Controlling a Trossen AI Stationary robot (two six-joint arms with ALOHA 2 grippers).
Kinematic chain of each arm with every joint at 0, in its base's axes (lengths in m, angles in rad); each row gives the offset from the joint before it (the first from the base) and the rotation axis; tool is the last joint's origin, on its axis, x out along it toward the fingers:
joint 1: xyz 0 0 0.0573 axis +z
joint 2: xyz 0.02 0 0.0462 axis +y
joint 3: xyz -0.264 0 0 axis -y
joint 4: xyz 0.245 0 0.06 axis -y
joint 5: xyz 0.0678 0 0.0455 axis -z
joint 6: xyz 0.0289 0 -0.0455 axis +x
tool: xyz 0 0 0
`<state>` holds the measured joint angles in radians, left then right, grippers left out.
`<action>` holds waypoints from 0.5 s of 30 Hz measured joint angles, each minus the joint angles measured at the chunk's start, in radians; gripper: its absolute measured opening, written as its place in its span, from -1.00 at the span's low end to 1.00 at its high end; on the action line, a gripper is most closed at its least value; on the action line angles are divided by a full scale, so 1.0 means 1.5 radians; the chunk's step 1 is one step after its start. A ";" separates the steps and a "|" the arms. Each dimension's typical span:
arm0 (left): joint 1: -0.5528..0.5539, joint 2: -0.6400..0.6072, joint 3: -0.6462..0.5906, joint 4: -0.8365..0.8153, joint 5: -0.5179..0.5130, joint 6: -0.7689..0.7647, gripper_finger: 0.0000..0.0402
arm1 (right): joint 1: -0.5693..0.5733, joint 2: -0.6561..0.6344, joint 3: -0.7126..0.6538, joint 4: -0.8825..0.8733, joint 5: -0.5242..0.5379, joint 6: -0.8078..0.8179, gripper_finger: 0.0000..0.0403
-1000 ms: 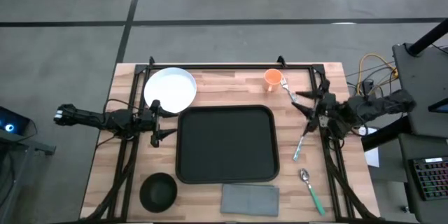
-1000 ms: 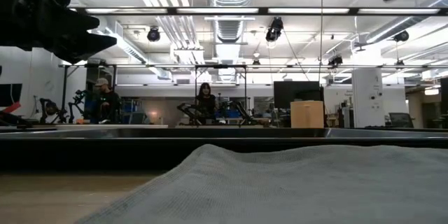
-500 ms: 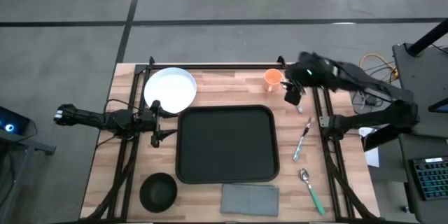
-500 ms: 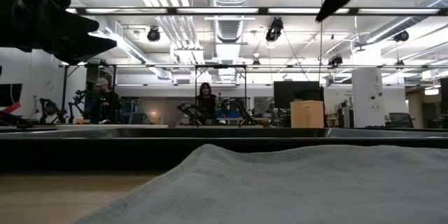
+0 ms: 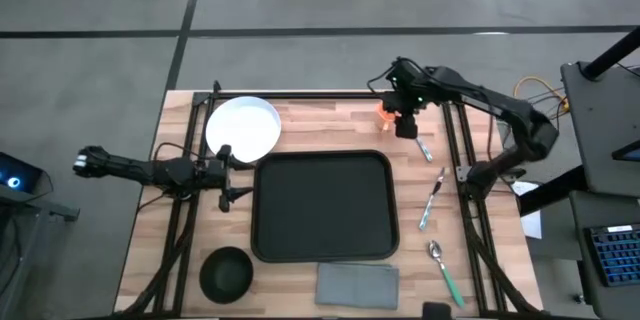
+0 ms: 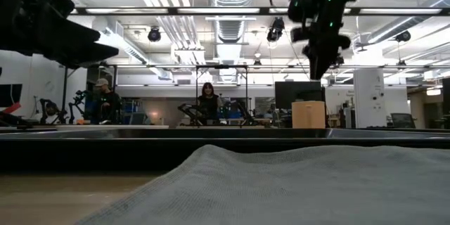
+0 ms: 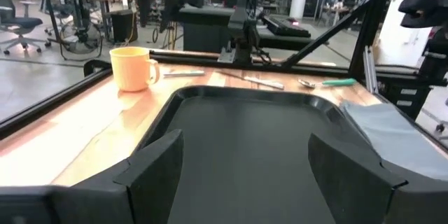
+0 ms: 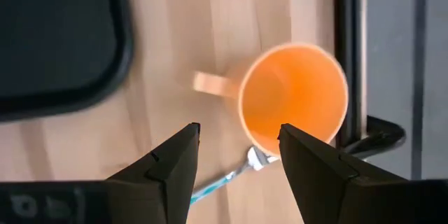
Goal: Set up tray
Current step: Put the orange plastic mug on the serving tray
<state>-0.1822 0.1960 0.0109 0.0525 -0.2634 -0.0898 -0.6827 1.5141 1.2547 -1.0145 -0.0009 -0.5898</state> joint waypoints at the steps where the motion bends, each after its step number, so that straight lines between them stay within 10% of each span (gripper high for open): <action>1: 0.000 0.006 0.000 0.000 0.000 0.000 0.41 | -0.007 0.014 0.001 0.000 0.000 -0.011 -0.07; 15: 0.000 0.098 0.001 -0.001 0.000 -0.043 0.41 | -0.046 0.129 -0.003 0.030 -0.025 -0.046 -0.07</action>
<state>-0.1822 0.3437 0.0116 0.0511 -0.2638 -0.1544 -0.7513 1.7082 1.2497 -0.9699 -0.0383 -0.6586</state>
